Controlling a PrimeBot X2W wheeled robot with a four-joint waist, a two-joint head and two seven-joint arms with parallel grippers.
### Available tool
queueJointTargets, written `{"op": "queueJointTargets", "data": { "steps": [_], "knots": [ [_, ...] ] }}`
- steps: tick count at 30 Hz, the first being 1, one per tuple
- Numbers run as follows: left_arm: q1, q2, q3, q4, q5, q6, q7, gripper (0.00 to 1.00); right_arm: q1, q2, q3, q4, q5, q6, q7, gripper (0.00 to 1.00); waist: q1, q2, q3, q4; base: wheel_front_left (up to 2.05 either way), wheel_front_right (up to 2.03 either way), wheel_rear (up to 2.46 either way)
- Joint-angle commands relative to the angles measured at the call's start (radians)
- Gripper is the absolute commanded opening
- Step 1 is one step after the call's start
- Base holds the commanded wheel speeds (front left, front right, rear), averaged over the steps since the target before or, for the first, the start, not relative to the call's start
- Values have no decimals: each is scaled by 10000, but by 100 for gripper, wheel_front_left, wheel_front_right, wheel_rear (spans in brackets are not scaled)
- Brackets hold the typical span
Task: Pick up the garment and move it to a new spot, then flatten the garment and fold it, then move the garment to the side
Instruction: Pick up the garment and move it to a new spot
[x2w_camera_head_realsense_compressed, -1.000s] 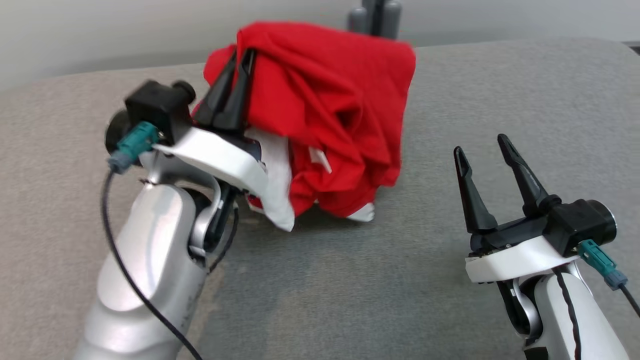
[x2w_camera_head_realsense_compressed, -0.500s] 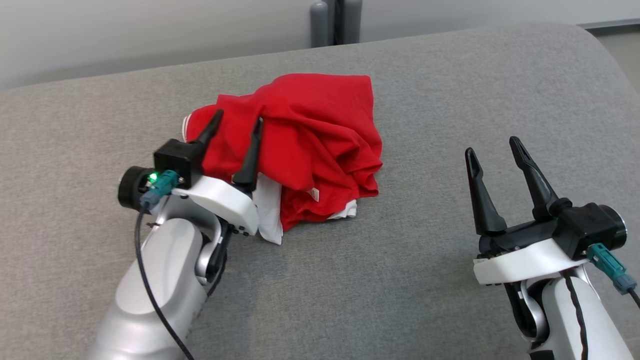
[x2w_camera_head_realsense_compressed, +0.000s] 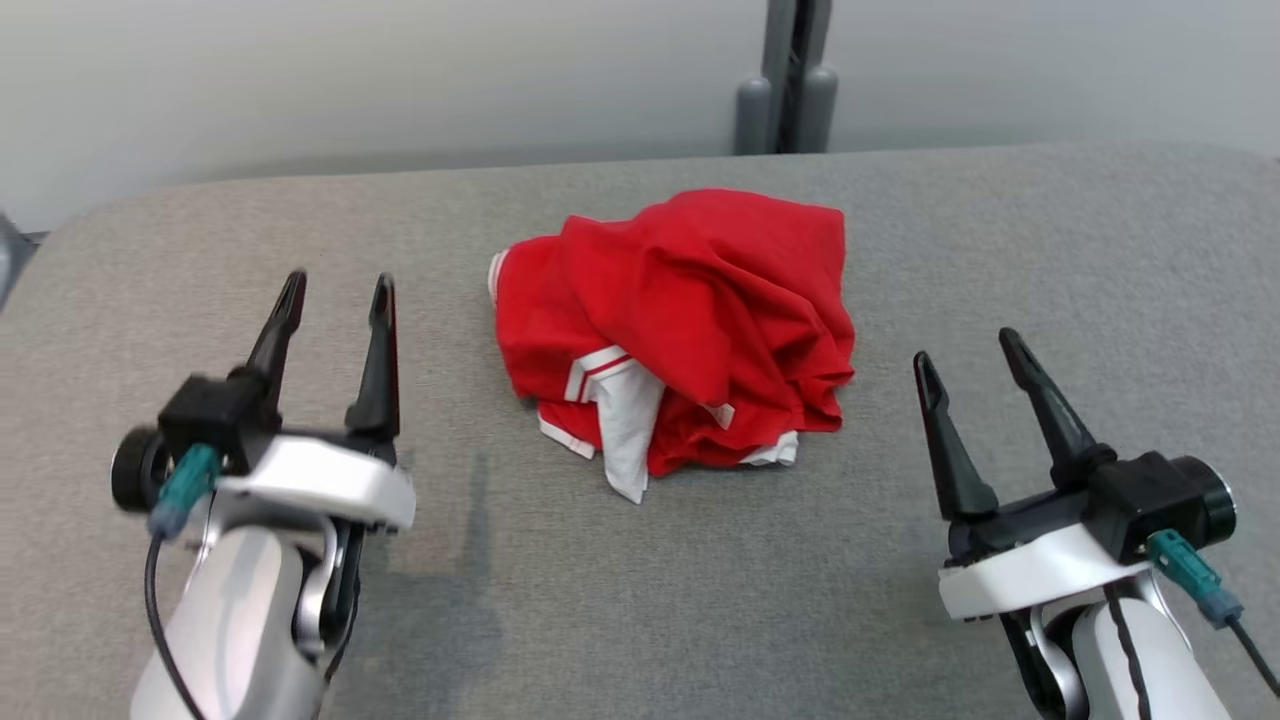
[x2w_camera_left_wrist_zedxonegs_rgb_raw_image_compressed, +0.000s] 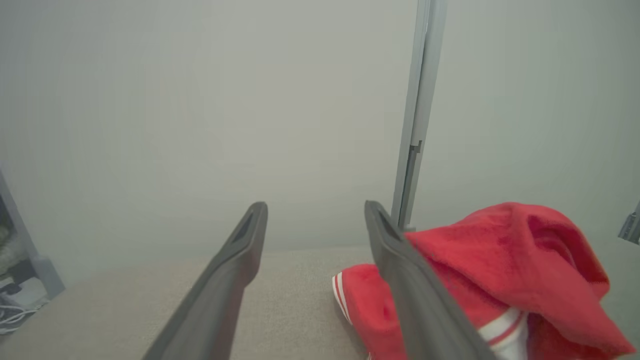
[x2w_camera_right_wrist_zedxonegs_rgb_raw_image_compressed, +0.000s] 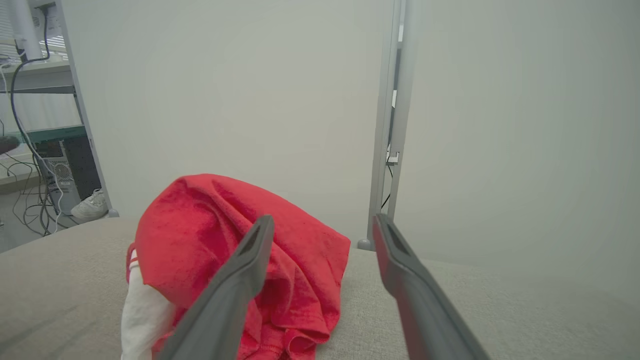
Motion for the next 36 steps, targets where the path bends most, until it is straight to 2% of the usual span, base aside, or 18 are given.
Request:
{"op": "queueJointTargets", "data": {
  "steps": [1,5,8,19,27,30,36],
  "knots": [
    [279,44,76,-87,62,49,-31,100,84,-50,-23,29,-110,-3,-13,100,0,0,-247,269,0,0,0],
    [1387,-71,488,-813,180,125,-30,100,308,-50,-5,66,-201,-3,-11,100,0,0,-460,486,0,0,0],
    [2138,-372,846,-1144,223,133,-31,100,410,-49,-25,72,-197,-3,-13,100,0,0,-600,629,0,0,0],
    [2523,-941,997,-1230,551,-117,-31,100,356,-50,178,84,-113,-3,-13,100,0,0,-533,622,0,0,0],
    [2060,-1209,-23,-405,638,-706,-31,100,101,-50,262,92,-37,-3,-13,100,0,0,-13,127,0,0,0],
    [1491,-1264,-704,334,379,-1021,158,100,-93,-47,298,54,-88,-3,-13,100,0,0,395,-243,0,0,0],
    [694,-1301,-1206,1201,-19,-925,311,100,-295,-47,250,5,-101,-3,-13,100,0,0,831,-699,0,0,0]
  ]
}}
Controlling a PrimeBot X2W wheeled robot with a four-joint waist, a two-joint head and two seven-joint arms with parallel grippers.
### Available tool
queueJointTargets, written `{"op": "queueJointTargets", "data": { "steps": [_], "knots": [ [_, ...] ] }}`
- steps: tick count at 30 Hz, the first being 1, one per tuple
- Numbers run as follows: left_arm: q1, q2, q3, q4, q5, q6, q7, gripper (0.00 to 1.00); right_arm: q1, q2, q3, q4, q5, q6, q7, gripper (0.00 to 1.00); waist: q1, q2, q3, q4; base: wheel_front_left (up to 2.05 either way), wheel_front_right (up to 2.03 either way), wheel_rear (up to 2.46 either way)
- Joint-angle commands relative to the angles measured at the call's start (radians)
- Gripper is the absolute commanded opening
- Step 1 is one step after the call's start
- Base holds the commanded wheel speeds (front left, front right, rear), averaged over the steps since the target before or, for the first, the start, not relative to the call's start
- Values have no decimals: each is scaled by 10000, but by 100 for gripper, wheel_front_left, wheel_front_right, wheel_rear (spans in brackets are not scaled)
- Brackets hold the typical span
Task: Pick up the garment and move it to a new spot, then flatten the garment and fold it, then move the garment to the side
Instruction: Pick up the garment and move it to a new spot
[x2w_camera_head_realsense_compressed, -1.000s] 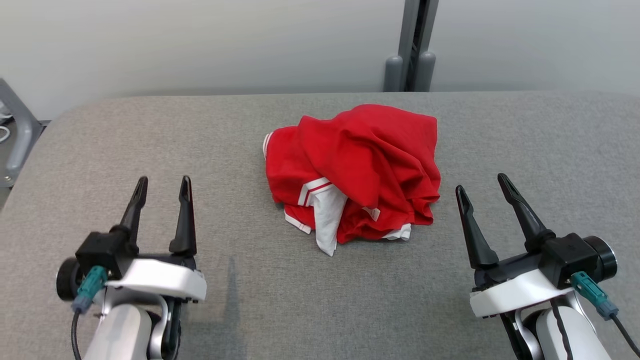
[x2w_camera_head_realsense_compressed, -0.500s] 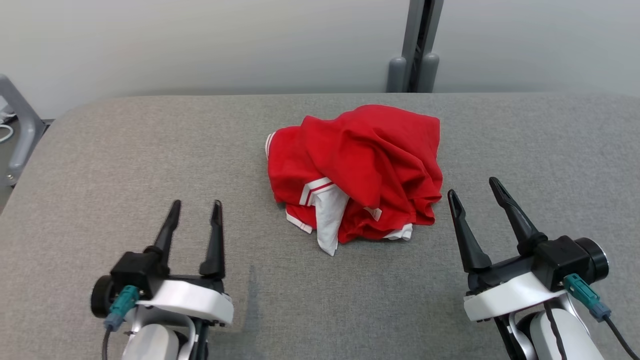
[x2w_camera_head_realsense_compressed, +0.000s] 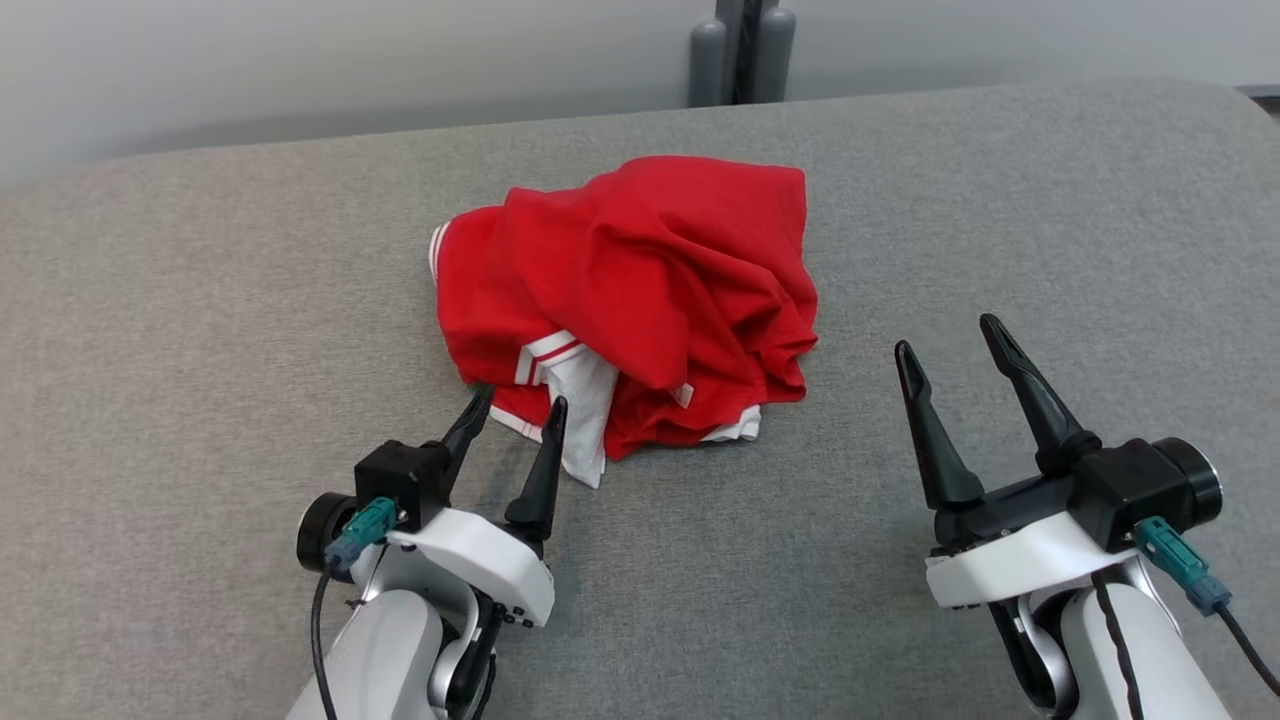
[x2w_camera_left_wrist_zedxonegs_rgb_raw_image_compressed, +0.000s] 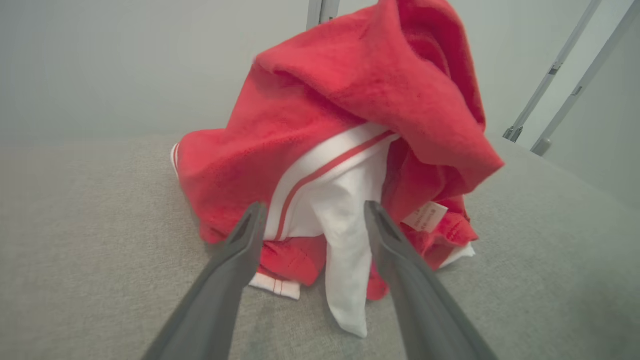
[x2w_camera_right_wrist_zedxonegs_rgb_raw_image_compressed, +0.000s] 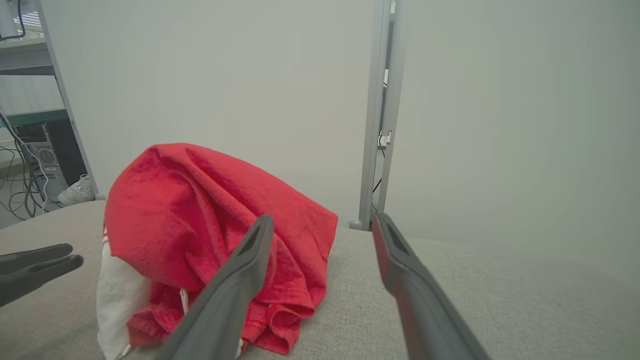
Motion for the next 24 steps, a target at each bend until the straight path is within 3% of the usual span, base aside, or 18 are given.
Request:
{"op": "queueJointTargets", "data": {
  "steps": [1,7,8,9,17,24],
  "knots": [
    [-233,34,-62,115,-195,51,15,100,-135,-48,-52,-31,17,-3,-13,100,0,0,267,-285,0,0,0],
    [-776,46,-651,661,-1077,-177,21,100,-201,-45,-158,-23,64,-3,-13,100,0,0,483,-550,0,0,0],
    [-843,46,-712,730,-1135,-167,6,45,-209,-45,-167,-25,82,-3,-13,100,0,0,497,-563,0,0,0],
    [-909,40,-738,788,-1229,-157,-11,0,-208,-45,-180,-34,86,-3,-13,100,0,0,505,-567,0,0,0],
    [-1204,54,-386,650,-1446,97,-280,0,-49,-47,-284,-1,71,-3,-12,100,0,0,313,-214,0,0,0],
    [-1293,489,507,-790,-1528,35,-351,0,52,-47,-174,96,127,-3,-12,100,0,0,-128,236,0,0,0]
  ]
}}
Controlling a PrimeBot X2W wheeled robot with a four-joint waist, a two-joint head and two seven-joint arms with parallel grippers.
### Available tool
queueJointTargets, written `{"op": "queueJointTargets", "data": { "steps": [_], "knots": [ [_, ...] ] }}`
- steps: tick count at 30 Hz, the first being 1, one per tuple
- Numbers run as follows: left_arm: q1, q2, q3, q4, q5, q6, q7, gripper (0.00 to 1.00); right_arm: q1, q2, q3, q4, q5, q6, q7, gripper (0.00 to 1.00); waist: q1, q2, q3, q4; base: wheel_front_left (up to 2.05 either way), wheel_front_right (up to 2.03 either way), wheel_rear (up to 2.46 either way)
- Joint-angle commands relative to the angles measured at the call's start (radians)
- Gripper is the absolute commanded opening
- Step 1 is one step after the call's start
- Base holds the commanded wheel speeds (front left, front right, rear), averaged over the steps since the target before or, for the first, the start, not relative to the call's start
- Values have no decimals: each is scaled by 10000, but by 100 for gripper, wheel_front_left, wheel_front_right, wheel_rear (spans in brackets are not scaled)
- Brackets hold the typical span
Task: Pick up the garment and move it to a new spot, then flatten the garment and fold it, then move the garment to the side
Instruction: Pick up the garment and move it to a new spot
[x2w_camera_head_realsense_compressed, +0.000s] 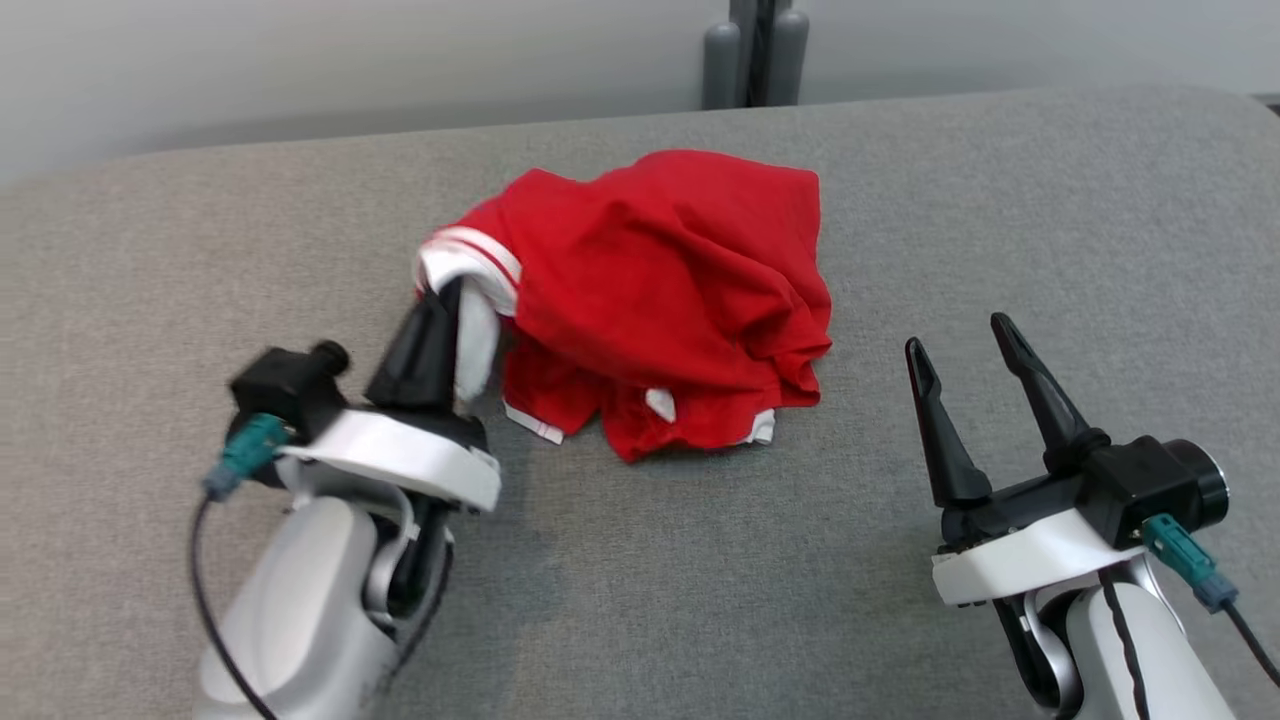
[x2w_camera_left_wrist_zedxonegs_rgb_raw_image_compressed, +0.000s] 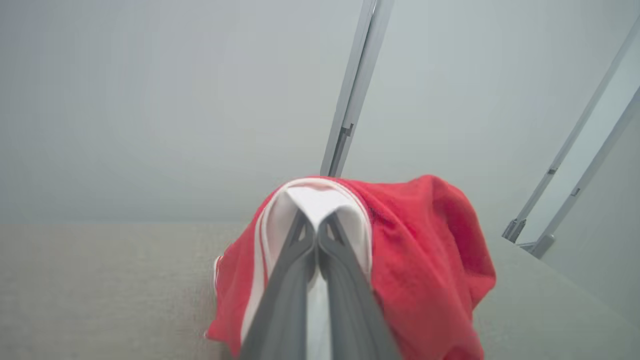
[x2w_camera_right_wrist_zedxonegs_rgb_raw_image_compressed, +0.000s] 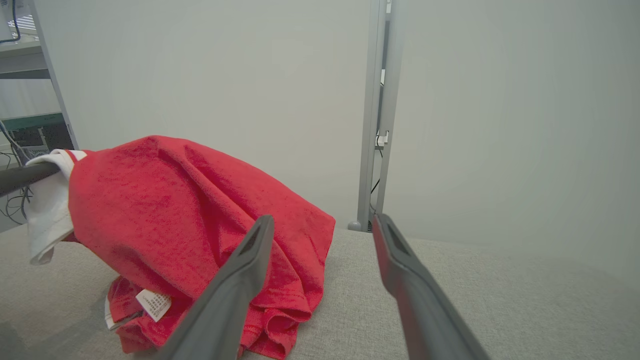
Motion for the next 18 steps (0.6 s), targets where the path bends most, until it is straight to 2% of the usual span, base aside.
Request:
{"op": "queueJointTargets", "data": {
  "steps": [1,5,10,15,16,18],
  "knots": [
    [-250,168,259,-364,-106,-14,-40,0,131,-45,51,20,47,-3,-12,100,0,0,-197,183,0,0,0],
    [-663,617,952,-1426,-259,132,-44,0,147,-45,121,85,104,-3,-12,100,0,0,-430,353,0,0,0],
    [-1725,1463,2038,-2424,-620,448,372,0,102,-45,270,112,213,-3,-11,100,0,0,-594,421,0,0,0],
    [-3116,2526,3007,-2787,-902,597,1009,0,19,-47,487,146,289,-3,-12,100,0,0,-575,398,0,0,0],
    [-3116,2526,3007,-2787,-902,597,1009,0,19,-47,487,146,289,-3,-12,100,0,0,-575,398,0,0,0],
    [-3599,2885,3213,-2704,-959,564,1224,0,-46,-45,519,134,340,-3,-12,100,0,0,-499,381,0,0,0]
  ]
}}
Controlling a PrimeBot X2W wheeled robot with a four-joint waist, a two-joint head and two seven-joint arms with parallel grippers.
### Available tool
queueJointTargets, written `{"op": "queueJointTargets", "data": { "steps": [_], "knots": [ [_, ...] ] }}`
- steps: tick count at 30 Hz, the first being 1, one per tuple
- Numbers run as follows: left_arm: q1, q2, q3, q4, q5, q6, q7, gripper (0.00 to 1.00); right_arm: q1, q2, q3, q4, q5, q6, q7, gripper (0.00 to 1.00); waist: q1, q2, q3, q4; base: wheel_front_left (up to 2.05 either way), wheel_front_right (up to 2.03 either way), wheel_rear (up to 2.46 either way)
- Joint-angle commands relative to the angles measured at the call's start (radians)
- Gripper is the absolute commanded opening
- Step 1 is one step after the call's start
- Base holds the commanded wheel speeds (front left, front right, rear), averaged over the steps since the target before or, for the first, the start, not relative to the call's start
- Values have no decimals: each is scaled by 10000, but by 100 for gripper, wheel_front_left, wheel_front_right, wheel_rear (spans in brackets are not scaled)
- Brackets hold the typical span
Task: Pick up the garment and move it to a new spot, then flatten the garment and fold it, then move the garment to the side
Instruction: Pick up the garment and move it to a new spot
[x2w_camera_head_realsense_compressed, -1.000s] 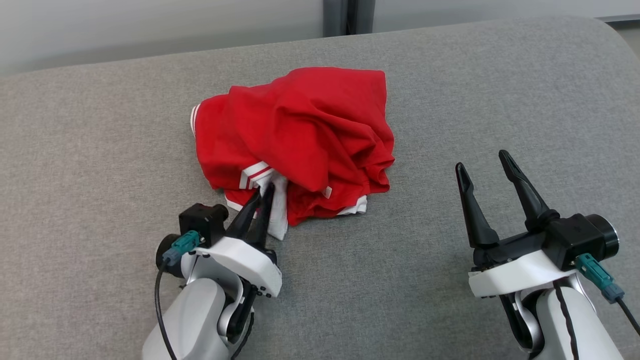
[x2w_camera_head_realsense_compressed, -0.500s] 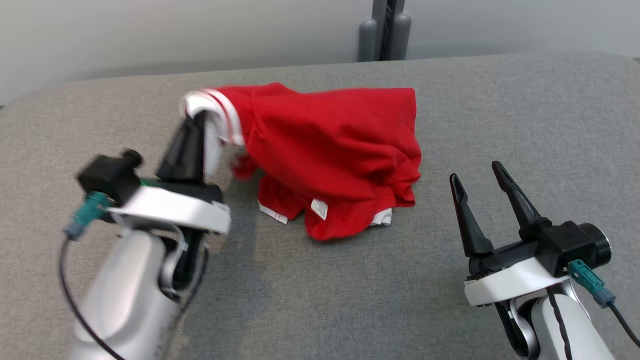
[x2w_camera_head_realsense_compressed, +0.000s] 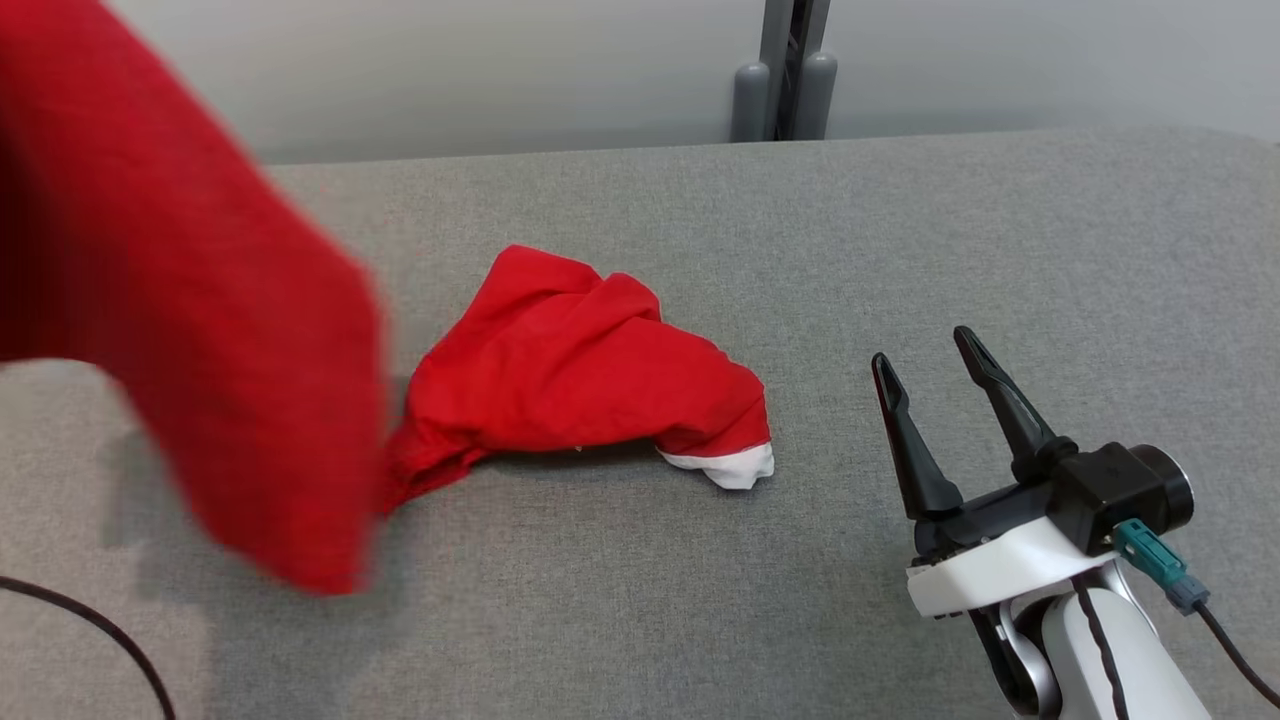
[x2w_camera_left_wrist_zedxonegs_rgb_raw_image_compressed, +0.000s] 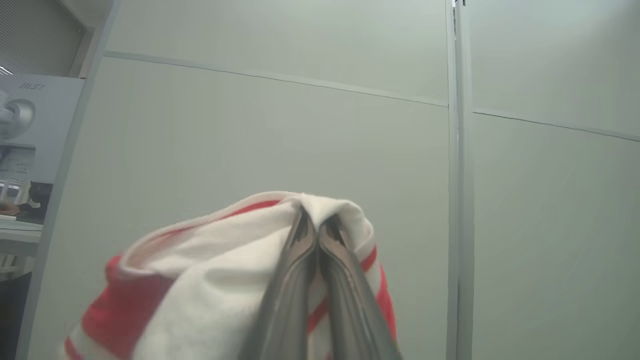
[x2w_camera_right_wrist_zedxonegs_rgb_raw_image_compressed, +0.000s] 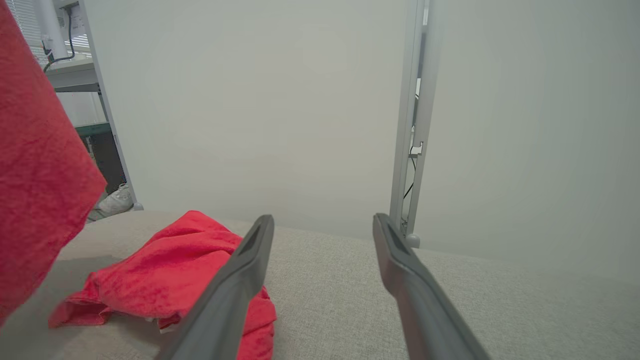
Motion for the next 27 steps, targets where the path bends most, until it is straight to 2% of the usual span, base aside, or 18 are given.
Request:
{"op": "queueJointTargets", "data": {
  "steps": [1,5,12,16,21,25,26,27],
  "knots": [
    [-86,36,13,84,-20,-28,31,0,-115,-47,-11,-9,54,-3,-12,100,0,0,39,-16,0,0,0],
    [-721,915,-4,633,383,-244,299,0,-188,-49,29,-62,69,-3,-12,100,0,0,246,-54,0,0,0],
    [-148,1796,291,2964,232,-518,784,0,-310,-49,29,-145,191,-3,-12,100,0,0,536,-138,0,0,0],
    [595,1884,443,4569,-76,-745,888,0,-356,-47,17,-139,237,-3,-12,100,0,0,687,-224,0,0,0],
    [1586,1172,165,5756,-471,-1144,911,0,-320,-49,-181,-70,92,-3,-12,100,0,0,771,-176,0,0,0],
    [2002,805,-184,6317,-250,-984,914,0,-381,-46,-217,-15,-5,-3,-12,100,0,0,755,-82,0,0,0],
    [2033,748,-134,6440,-280,-865,789,44,-421,-47,-199,-1,-21,-3,-12,100,0,0,750,-61,0,0,0],
    [2066,658,-92,6594,-311,-778,678,100,-454,-50,-174,5,-31,-3,-12,100,0,0,740,-39,0,0,0]
  ]
}}
